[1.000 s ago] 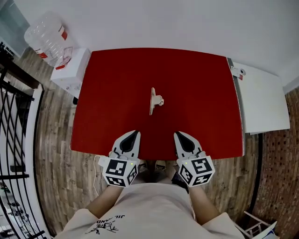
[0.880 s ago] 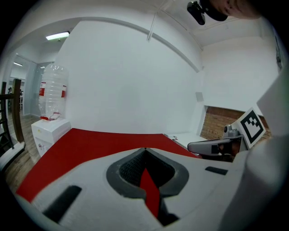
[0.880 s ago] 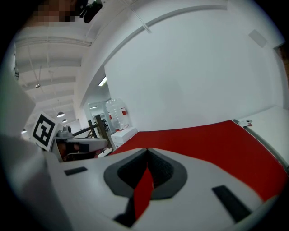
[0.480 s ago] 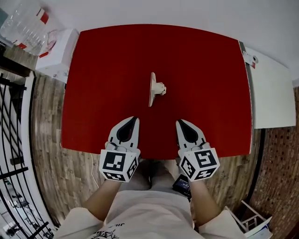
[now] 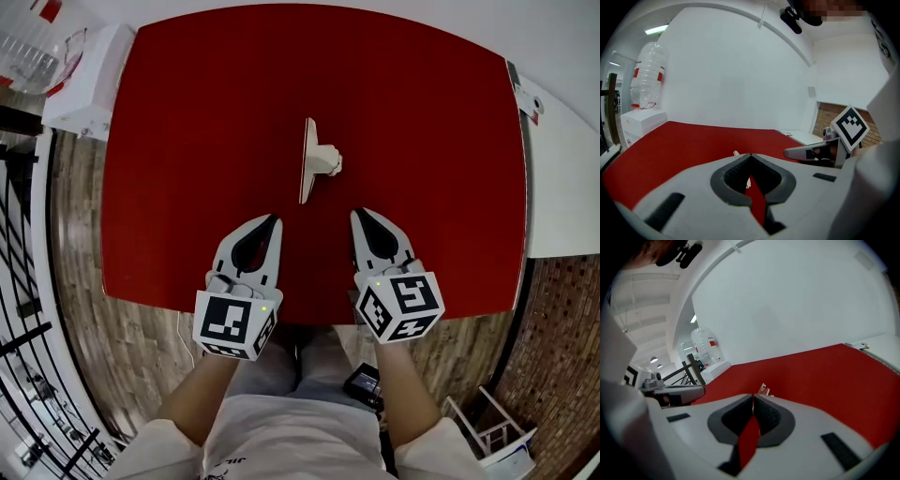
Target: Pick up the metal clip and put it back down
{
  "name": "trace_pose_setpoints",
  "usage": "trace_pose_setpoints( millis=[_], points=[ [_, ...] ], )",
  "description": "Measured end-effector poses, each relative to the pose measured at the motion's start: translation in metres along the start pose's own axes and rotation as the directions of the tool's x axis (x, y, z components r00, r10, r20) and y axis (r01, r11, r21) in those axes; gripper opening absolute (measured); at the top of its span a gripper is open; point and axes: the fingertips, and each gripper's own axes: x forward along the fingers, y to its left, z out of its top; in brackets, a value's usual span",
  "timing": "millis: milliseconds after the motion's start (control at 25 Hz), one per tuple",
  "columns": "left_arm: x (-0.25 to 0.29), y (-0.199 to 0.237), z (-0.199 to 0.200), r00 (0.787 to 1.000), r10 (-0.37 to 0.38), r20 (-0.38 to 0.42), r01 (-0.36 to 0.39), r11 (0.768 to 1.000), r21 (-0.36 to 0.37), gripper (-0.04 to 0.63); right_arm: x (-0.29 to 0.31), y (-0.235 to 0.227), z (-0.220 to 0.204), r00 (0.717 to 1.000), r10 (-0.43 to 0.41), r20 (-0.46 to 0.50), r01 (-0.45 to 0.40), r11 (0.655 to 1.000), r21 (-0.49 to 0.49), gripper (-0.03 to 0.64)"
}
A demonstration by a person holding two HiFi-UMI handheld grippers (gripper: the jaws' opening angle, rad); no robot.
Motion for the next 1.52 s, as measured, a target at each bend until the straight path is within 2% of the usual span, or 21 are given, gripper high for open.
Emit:
trace_pose_setpoints(
  millis=[160,280,640,1160,1400,1520],
  points=[
    [0.012,0.011,-0.013,1.0,0.001,-0.003,-0.001,1.0,-0.01,0.006,0.03,-0.008,-0.011,1.0,-0.02,-0.003,0.02,1.0,-0.003,0.01],
    [0.022,0.013,-0.019,1.0,-0.001,-0.003,0.0,1.0,-0.013,0.006,0.049,-0.016,-0.018,0.999,-0.021,-0.024,0.022,0.999,0.029,0.073],
    [0.029,0.028,-0.033,1.0,0.019,-0.016,-0.019,0.999,-0.033,0.006,0.1,-0.031,-0.026,0.997,-0.016,-0.074,0.022,0.996,0.086,0.117],
    [0.036,0.039,-0.052,0.998,0.041,-0.055,-0.044,0.998,-0.053,0.006,0.138,-0.036,-0.028,0.992,0.047,-0.116,-0.027,0.986,0.164,0.114],
    [0.035,0.044,-0.054,0.997,0.048,-0.06,-0.051,0.997,-0.058,0.006,0.139,-0.029,-0.019,0.993,0.096,-0.072,-0.077,0.971,0.227,0.048],
    [0.034,0.047,-0.052,0.997,0.053,-0.057,-0.056,0.997,-0.06,0.006,0.14,-0.022,-0.013,0.993,0.107,-0.055,-0.092,0.972,0.217,0.025]
  ],
)
